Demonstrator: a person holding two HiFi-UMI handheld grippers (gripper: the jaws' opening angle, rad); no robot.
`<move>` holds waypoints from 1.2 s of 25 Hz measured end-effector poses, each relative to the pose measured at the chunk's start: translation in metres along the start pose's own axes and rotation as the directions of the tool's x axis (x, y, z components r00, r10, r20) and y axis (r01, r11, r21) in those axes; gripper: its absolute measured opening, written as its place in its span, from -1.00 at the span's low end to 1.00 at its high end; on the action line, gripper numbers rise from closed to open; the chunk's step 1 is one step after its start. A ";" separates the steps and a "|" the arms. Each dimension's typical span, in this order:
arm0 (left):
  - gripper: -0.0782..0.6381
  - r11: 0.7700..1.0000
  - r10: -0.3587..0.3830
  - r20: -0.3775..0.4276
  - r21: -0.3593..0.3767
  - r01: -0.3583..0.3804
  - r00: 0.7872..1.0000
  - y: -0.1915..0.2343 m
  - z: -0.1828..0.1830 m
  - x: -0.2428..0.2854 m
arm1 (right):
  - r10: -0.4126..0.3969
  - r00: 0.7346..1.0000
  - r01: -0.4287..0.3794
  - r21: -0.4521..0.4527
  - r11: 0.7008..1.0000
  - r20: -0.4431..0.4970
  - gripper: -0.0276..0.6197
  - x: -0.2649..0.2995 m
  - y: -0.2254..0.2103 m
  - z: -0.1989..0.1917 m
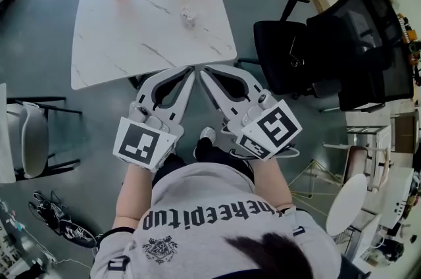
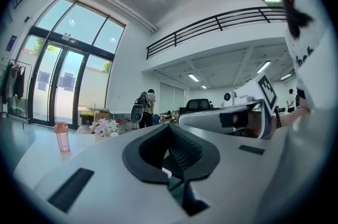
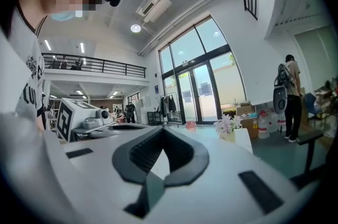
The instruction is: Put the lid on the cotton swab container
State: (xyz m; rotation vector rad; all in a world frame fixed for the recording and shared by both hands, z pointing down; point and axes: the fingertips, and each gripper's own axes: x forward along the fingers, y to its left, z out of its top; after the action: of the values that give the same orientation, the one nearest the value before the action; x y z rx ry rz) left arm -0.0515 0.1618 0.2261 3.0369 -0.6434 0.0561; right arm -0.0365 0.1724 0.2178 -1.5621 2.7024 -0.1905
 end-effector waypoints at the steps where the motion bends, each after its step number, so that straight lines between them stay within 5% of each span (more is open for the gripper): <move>1: -0.74 1.000 0.002 0.005 0.009 -0.002 1.000 -0.002 0.000 0.005 | 0.009 1.000 -0.009 -0.007 1.000 -0.004 -0.88 -0.001 -0.004 0.000; 16: -0.74 0.992 0.123 0.018 0.022 -0.123 0.992 -0.016 0.004 0.057 | 0.098 0.995 -0.099 -0.028 0.995 -0.008 -0.88 -0.018 -0.059 -0.001; 30: -0.74 0.993 0.112 -0.002 0.032 -0.112 0.994 0.000 0.000 0.072 | 0.086 0.996 -0.086 -0.012 0.996 0.002 -0.88 -0.006 -0.077 -0.003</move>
State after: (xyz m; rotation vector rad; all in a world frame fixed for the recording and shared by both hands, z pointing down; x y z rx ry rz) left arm 0.0143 0.1322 0.2290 3.0276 -0.8201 0.0754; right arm 0.0327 0.1398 0.2289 -1.4438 2.7674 -0.1711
